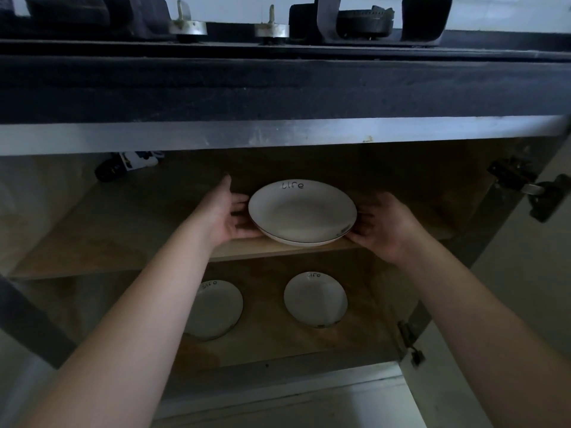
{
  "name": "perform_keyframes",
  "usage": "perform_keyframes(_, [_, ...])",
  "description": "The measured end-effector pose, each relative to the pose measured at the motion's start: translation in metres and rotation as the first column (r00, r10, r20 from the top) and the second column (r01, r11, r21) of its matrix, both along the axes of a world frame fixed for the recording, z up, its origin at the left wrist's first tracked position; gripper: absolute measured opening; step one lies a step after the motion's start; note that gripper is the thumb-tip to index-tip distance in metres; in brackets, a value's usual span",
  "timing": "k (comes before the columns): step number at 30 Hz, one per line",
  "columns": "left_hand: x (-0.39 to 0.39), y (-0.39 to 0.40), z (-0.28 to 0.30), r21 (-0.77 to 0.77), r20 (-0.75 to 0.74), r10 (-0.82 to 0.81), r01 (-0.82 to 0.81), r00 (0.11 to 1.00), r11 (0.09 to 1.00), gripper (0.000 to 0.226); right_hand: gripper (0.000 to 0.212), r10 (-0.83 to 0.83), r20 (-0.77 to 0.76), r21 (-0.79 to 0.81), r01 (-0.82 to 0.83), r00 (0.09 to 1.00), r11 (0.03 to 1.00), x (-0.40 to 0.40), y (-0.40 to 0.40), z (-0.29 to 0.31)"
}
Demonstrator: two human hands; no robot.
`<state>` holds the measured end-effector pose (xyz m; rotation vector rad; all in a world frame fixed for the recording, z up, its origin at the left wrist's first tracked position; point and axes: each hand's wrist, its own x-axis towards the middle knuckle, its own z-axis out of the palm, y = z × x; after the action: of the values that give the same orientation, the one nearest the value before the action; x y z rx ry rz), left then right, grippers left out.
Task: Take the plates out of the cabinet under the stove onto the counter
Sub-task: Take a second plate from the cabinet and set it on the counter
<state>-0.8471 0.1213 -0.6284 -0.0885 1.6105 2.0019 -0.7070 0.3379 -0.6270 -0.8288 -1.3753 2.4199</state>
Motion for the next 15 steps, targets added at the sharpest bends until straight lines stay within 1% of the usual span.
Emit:
perform_keyframes(4, [0.014,-0.009,-0.001,0.005,0.009,-0.014,0.014,1.0,1.0,0.07,0.052,0.05,-0.003,0.021,-0.05,0.999,0.999,0.016,-0.004,-0.003])
perform_keyframes(9, [0.036,-0.027,0.001,0.051,-0.004,-0.011,0.011,1.0,0.999,0.065,0.052,0.088,-0.012,0.014,-0.088,0.996,0.996,0.035,-0.006,-0.006])
perform_keyframes(12, [0.052,-0.036,0.001,0.041,-0.037,-0.005,0.007,0.999,0.999,0.061,0.047,0.111,-0.009,0.09,-0.11,0.994,0.99,0.04,-0.006,-0.01])
perform_keyframes(15, [0.069,-0.045,0.002,0.035,-0.044,0.012,-0.011,0.999,0.999,0.054,0.038,0.093,0.057,0.163,-0.101,0.994,0.981,0.043,-0.014,-0.01])
